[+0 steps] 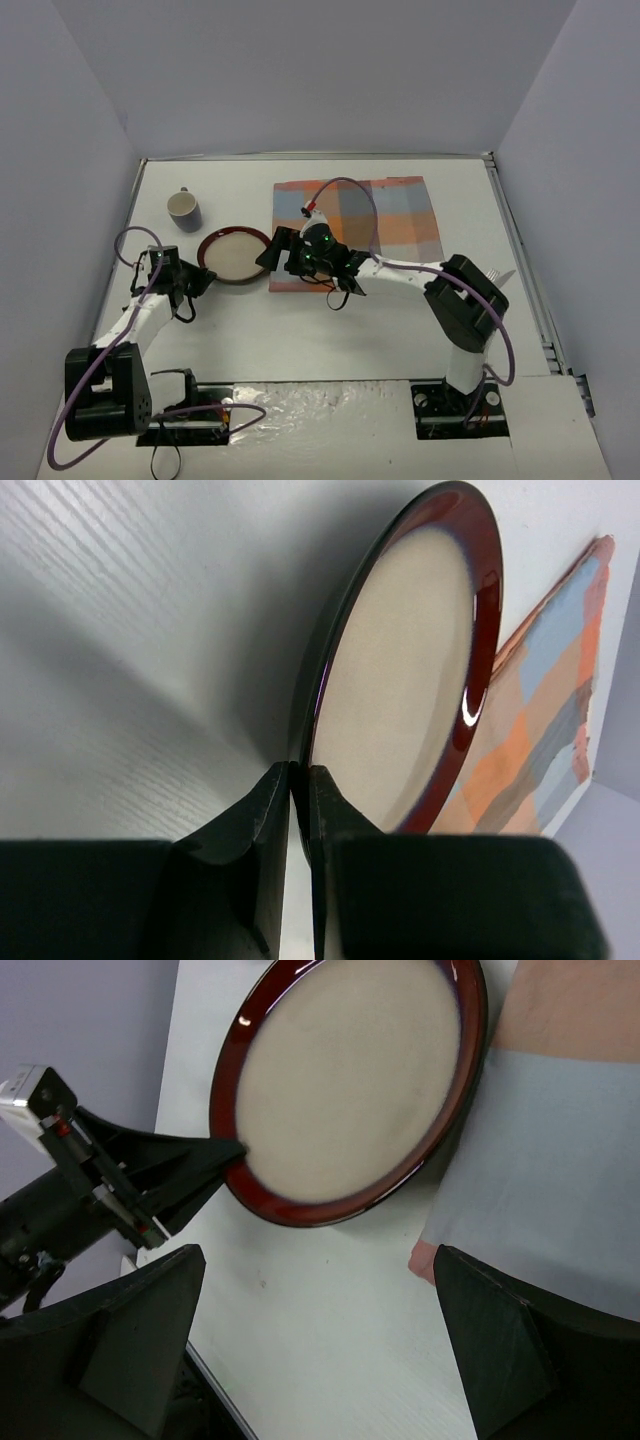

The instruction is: Set the dinner table for one person

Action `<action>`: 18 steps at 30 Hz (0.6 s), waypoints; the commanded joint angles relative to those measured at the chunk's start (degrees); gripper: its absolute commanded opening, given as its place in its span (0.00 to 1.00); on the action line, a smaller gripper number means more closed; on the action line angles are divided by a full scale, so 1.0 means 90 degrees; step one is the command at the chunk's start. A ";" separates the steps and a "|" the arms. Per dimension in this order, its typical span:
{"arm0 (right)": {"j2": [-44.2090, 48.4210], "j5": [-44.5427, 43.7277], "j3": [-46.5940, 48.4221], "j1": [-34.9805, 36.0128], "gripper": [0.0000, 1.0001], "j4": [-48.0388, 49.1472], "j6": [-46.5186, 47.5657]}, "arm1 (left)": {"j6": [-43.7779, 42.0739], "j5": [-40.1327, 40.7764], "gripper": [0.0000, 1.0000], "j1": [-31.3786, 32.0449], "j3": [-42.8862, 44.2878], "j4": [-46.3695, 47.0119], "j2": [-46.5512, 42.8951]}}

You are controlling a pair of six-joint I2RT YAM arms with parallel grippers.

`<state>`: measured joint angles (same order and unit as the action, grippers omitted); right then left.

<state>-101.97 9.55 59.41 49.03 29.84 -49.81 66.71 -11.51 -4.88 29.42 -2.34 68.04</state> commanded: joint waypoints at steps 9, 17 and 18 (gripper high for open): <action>-0.1071 0.0456 0.0928 0.0148 0.92 0.0731 -0.0664 | 0.0980 -0.0722 0.00 -0.0251 -0.0328 0.0847 -0.1156; -0.1615 0.0708 0.1190 0.0148 0.88 0.0925 -0.0911 | 0.1475 -0.0990 0.00 -0.0292 -0.0719 0.1363 -0.1298; -0.1662 0.0740 0.1211 0.0148 0.88 0.0944 -0.0913 | 0.1475 -0.1014 0.00 -0.0297 -0.0730 0.1376 -0.1320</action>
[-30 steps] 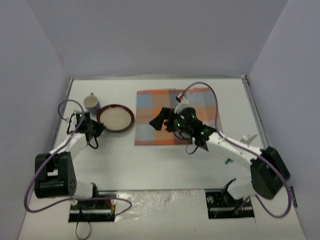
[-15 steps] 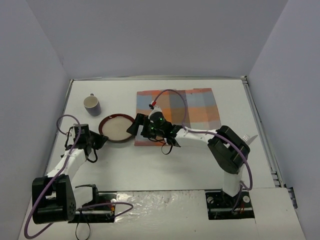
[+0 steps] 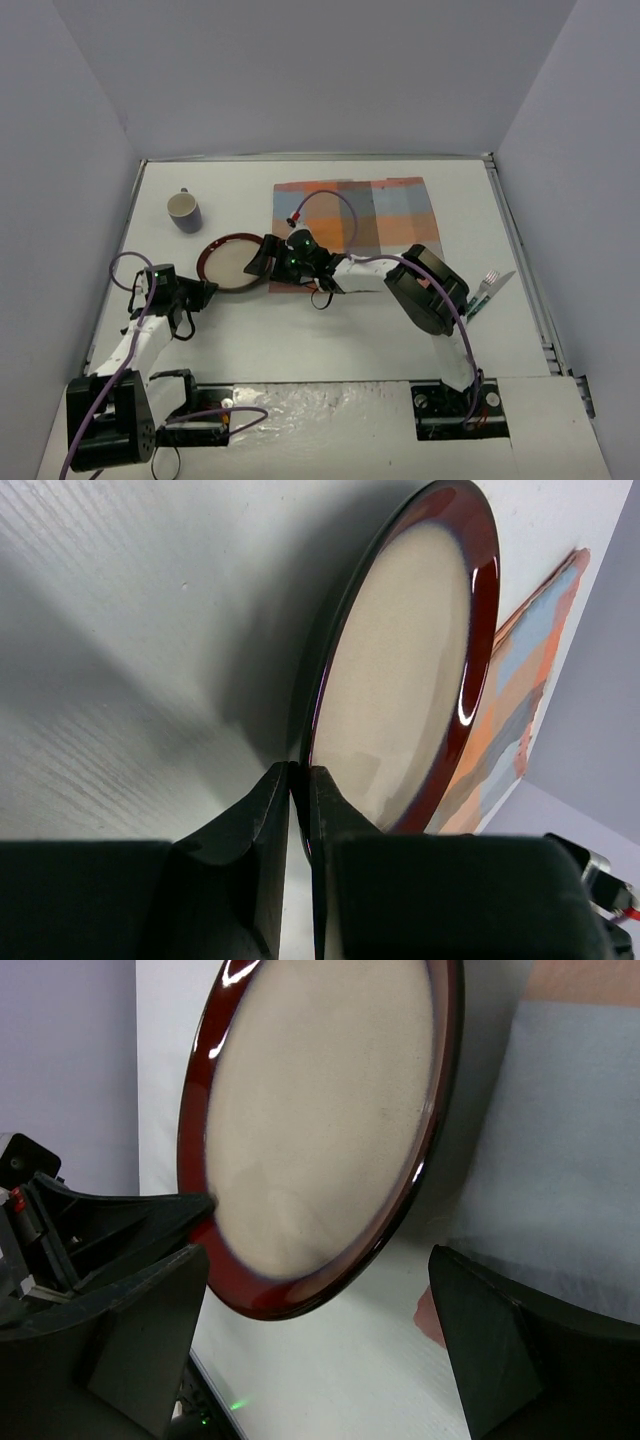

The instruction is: Set the dinner table for one person

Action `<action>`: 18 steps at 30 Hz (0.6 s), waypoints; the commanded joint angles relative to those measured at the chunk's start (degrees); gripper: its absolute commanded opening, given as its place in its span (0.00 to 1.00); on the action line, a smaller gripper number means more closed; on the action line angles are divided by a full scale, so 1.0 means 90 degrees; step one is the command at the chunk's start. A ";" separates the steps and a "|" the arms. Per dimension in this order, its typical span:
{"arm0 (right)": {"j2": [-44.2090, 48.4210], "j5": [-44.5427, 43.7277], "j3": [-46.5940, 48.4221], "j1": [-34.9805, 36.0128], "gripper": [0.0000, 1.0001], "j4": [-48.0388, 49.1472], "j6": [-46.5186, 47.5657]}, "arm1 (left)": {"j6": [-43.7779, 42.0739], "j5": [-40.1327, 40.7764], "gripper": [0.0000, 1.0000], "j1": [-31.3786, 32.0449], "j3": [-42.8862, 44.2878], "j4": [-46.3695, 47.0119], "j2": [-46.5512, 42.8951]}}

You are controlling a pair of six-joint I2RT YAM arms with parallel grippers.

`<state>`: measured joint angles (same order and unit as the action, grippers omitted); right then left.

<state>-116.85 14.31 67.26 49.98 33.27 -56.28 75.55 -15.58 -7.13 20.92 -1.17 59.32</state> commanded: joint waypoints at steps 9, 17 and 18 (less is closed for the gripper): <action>-0.0226 0.0362 0.0505 0.0029 0.80 0.0813 -0.0270 | 0.0546 -0.0816 0.00 -0.0048 0.0128 0.1292 -0.0579; 0.0063 0.0314 0.0277 -0.0090 0.70 0.1192 -0.0313 | 0.0499 -0.0945 0.00 -0.0038 0.0062 0.1341 -0.0692; 0.0095 0.0293 0.0220 -0.0108 0.69 0.1253 -0.0327 | 0.0484 -0.0966 0.00 -0.0038 0.0065 0.1341 -0.0703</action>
<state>-119.79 16.96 68.90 49.83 37.50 -58.55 77.75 -19.44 -7.16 18.91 0.26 55.76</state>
